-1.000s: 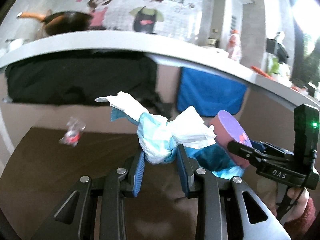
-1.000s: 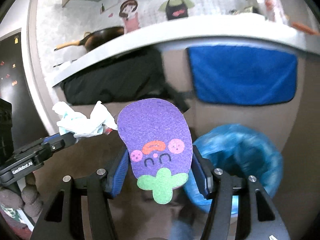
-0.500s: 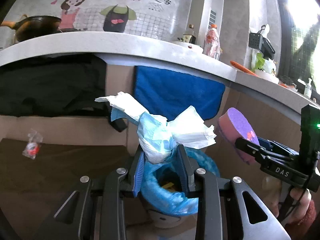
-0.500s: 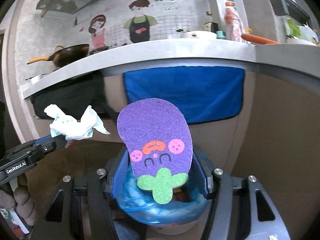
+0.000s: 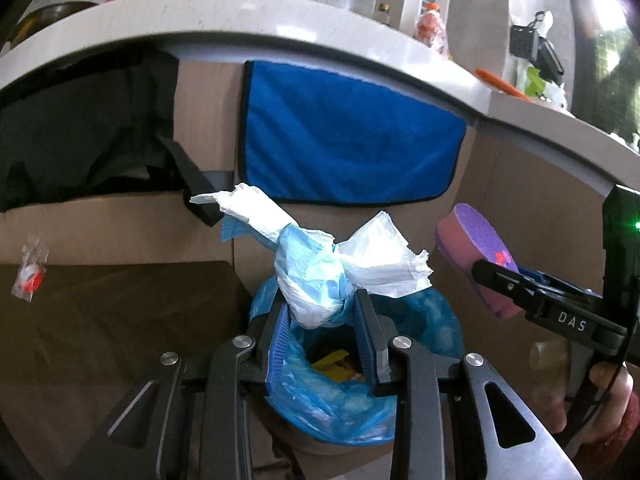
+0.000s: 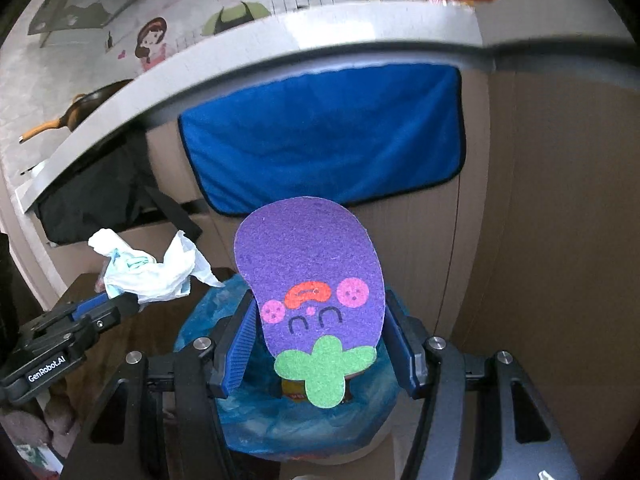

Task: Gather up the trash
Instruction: 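Carry the eggplant and tissue bundle over the blue-lined bin with both tools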

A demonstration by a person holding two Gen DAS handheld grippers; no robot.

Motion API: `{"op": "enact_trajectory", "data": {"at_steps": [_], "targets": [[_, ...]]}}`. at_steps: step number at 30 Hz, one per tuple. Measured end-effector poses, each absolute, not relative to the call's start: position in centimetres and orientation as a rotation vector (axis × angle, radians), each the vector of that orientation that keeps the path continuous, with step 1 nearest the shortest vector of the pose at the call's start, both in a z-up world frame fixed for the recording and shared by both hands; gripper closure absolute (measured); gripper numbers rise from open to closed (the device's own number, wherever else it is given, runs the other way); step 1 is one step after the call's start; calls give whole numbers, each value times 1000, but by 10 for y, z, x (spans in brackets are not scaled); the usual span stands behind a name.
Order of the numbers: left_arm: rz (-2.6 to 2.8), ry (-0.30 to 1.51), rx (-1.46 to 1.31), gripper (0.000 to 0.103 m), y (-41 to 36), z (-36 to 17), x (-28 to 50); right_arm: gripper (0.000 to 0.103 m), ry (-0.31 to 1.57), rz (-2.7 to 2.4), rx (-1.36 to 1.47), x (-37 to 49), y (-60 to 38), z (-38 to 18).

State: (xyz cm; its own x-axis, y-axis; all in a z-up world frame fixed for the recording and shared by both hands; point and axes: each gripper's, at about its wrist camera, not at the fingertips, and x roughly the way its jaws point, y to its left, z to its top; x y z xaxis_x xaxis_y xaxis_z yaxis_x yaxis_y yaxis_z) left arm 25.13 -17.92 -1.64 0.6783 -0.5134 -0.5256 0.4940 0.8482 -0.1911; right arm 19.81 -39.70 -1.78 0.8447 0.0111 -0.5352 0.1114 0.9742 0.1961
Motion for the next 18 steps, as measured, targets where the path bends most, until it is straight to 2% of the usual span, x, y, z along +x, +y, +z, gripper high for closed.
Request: {"op": "enact_trajectory", "data": {"at_steps": [18], "targets": [[-558, 667, -21, 71, -196, -41, 278, 47, 635, -15, 226, 235, -389, -57]]}}
